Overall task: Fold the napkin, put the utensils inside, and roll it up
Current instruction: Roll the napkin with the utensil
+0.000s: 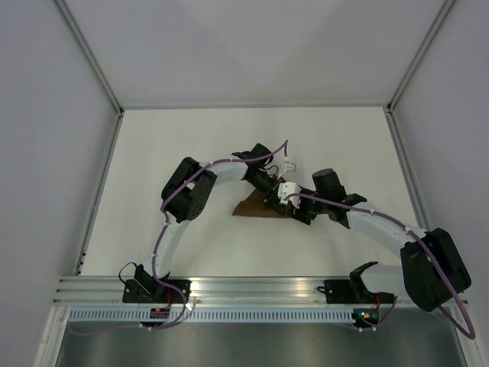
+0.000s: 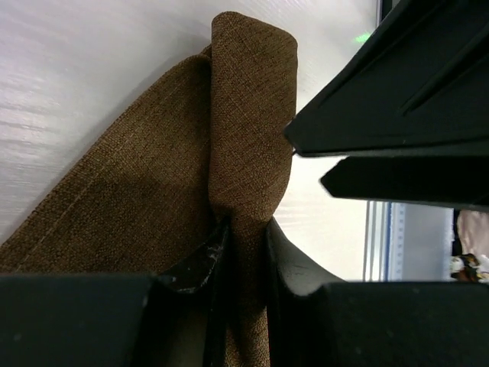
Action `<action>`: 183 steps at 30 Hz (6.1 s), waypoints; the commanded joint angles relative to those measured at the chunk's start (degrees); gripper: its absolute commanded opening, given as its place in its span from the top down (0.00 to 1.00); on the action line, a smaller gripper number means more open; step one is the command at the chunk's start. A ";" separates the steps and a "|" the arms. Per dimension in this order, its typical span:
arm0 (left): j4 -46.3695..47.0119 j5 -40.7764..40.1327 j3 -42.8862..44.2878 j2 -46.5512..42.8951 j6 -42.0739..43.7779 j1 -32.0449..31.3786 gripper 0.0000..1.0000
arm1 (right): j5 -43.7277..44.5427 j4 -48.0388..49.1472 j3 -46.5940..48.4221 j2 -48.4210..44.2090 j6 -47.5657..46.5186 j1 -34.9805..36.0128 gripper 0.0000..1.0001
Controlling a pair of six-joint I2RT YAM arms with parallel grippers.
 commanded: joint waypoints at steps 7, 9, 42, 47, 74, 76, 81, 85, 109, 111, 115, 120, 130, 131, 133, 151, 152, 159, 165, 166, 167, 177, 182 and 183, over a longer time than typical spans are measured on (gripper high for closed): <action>-7.19 -3.64 0.75 4.28 -1.36 -0.37 0.79 | 10.08 11.13 -3.91 3.82 -1.90 8.51 0.38; -7.36 -3.73 1.01 4.28 -1.44 -0.37 0.79 | 10.69 11.39 -4.26 4.35 -1.99 9.04 0.40; 23.38 -33.25 -18.74 -27.35 -15.76 8.41 0.36 | -0.89 -23.47 19.19 21.74 -8.40 3.16 0.84; 32.88 -44.49 -28.06 -38.16 -16.91 8.86 0.35 | -7.13 -41.58 31.91 32.62 -17.01 -2.63 0.84; 48.62 -67.27 -49.35 -44.16 11.82 -18.03 0.25 | -7.67 -56.72 57.44 58.31 -16.23 -6.43 0.83; 48.18 -67.62 -48.56 -41.70 12.79 -18.74 0.25 | -7.41 -56.37 57.35 58.67 -15.97 -6.34 0.83; 49.33 -70.71 -47.42 -37.65 16.14 -20.76 0.25 | -6.97 -55.58 57.00 58.93 -15.61 -6.43 0.84; 50.29 -71.84 -46.37 -34.84 17.28 -21.11 0.25 | -6.70 -55.32 57.00 59.19 -15.18 -6.43 0.84; 35.09 -55.08 -40.22 -24.29 13.50 -18.83 0.83 | -11.88 -54.44 57.26 55.59 -12.72 -7.13 0.64; 33.86 -52.09 -39.77 -23.32 13.24 -18.30 0.83 | -13.29 -54.26 57.26 53.75 -12.19 -7.57 0.58; 31.31 -47.25 -37.84 -21.92 11.66 -16.81 0.83 | -18.99 -54.26 57.35 49.97 -11.40 -10.37 0.51; 26.40 -40.83 -34.51 -19.81 10.43 -14.26 0.84 | -24.98 -53.04 56.39 43.48 -10.78 -14.68 0.48; 14.18 -25.45 -23.43 -12.43 7.35 -7.50 0.81 | -28.16 -31.26 36.72 23.88 -4.99 -24.35 0.46; 12.08 -24.57 -22.55 -11.03 7.09 -6.97 0.80 | -27.45 -25.49 33.82 19.25 -4.37 -24.35 0.45; 10.05 -21.32 -20.09 -9.62 6.39 -5.57 0.78 | -24.38 -19.92 25.82 14.66 -2.70 -24.01 0.43; -11.84 -9.27 -0.66 5.51 6.56 -0.90 0.69 | 12.10 18.51 -6.81 0.21 -3.66 2.98 0.37; -12.02 -9.36 -0.22 5.60 6.56 -0.90 0.68 | 13.24 18.86 -6.99 0.74 -3.75 4.20 0.37; -12.81 -9.01 0.31 5.42 6.64 -0.55 0.57 | 15.71 19.57 -6.81 4.26 -4.28 6.85 0.44; -12.29 -10.23 0.83 3.93 6.65 -0.20 0.47 | 14.65 15.88 -5.76 5.05 -4.54 6.93 0.66; -11.94 -10.32 0.83 3.67 6.38 -0.19 0.46 | 14.39 14.40 -5.41 5.49 -4.45 6.85 0.71; -11.76 -9.45 0.66 3.32 6.64 -0.19 0.45 | 14.22 13.51 -4.36 5.84 -4.37 6.85 0.72; -0.61 -12.43 -6.28 -9.24 -0.28 2.00 0.37 | 6.76 -5.82 8.82 13.04 -3.13 6.41 0.78; 4.32 -16.19 -9.00 -15.83 -4.59 3.67 0.34 | 2.71 -16.28 17.17 18.58 -3.57 5.09 0.79; 5.11 -16.39 -9.53 -16.72 -5.04 4.11 0.33 | 2.09 -17.77 18.40 19.55 -4.01 4.83 0.79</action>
